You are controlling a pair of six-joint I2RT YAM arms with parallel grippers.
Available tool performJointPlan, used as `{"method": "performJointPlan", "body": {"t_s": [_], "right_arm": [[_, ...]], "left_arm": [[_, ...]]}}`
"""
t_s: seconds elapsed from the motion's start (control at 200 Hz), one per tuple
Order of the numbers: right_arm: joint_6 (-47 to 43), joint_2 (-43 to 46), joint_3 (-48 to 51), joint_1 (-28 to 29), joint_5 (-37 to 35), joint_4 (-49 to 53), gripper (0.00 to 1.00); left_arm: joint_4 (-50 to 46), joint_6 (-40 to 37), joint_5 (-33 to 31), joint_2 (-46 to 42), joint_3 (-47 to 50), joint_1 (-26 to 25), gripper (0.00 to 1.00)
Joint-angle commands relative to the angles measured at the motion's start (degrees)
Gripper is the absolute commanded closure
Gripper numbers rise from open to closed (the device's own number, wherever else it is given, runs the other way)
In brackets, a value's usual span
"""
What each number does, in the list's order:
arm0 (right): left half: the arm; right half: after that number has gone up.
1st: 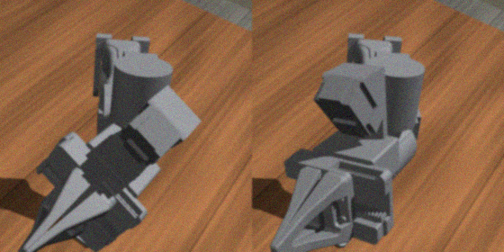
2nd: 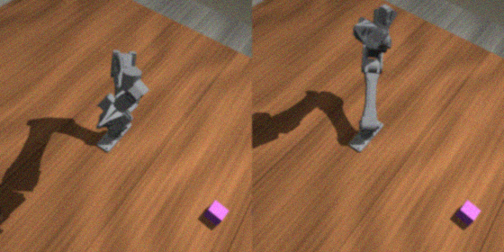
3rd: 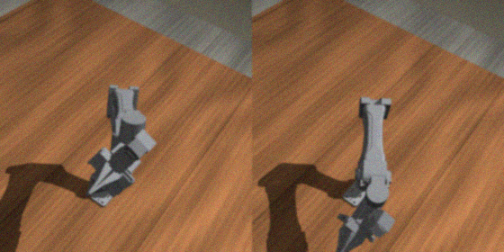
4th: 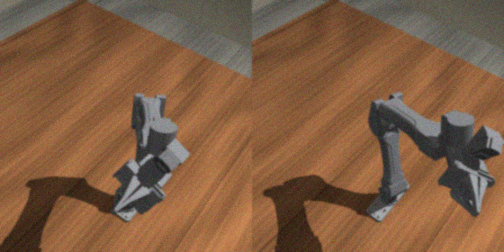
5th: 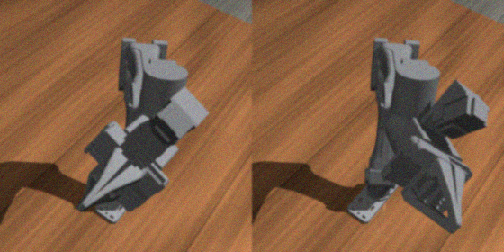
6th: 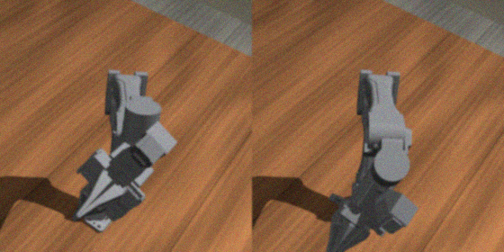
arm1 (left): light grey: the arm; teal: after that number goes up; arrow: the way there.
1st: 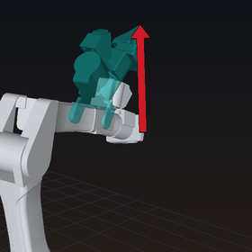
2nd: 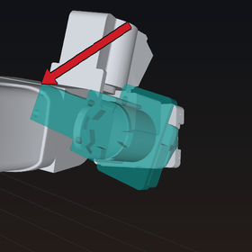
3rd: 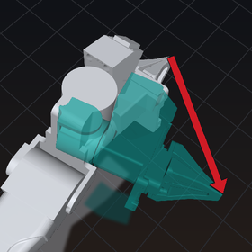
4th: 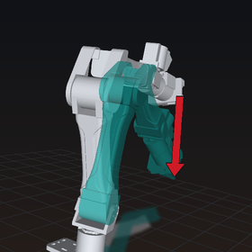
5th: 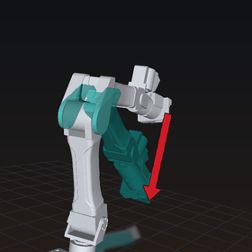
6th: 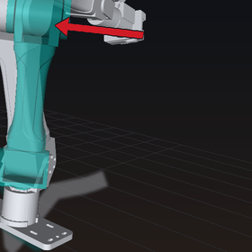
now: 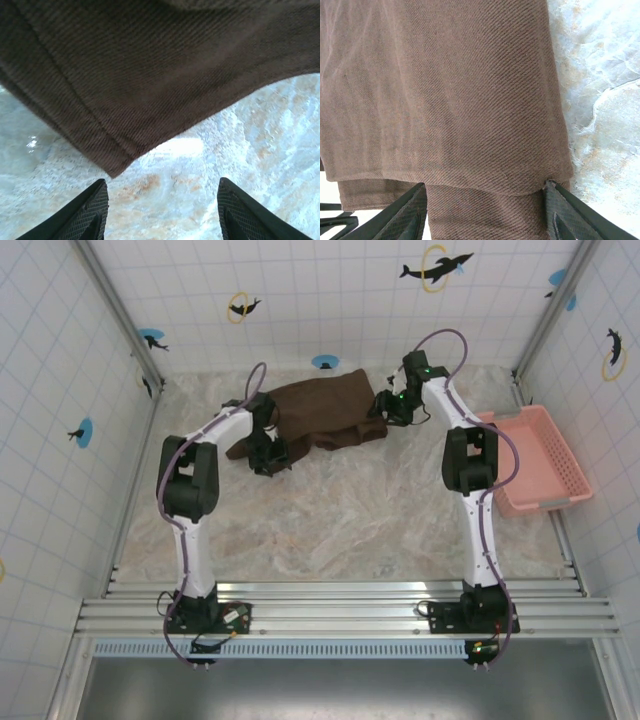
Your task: Roll up the long pants
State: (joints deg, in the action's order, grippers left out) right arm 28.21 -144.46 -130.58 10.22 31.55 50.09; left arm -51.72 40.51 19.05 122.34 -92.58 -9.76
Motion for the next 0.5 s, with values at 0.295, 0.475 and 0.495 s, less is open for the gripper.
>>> {"method": "performJointPlan", "body": {"t_s": [0.295, 0.475, 0.495], "right_arm": [[-1.08, -1.69, -1.54, -0.98, 0.35, 1.74, 0.37], [-1.66, -1.89, -1.07, -2.15, 0.55, 1.77, 0.36], [-1.66, -1.94, -1.02, -2.33, 0.61, 1.81, 0.36]], "left_arm": [[-6.19, -0.93, -6.78, 7.38, -10.32, 1.09, 0.96], [-10.77, -2.94, -8.33, 7.38, -16.37, 1.13, 1.0], [-11.34, -3.21, -8.62, 7.31, -16.92, 1.08, 1.0]]}}
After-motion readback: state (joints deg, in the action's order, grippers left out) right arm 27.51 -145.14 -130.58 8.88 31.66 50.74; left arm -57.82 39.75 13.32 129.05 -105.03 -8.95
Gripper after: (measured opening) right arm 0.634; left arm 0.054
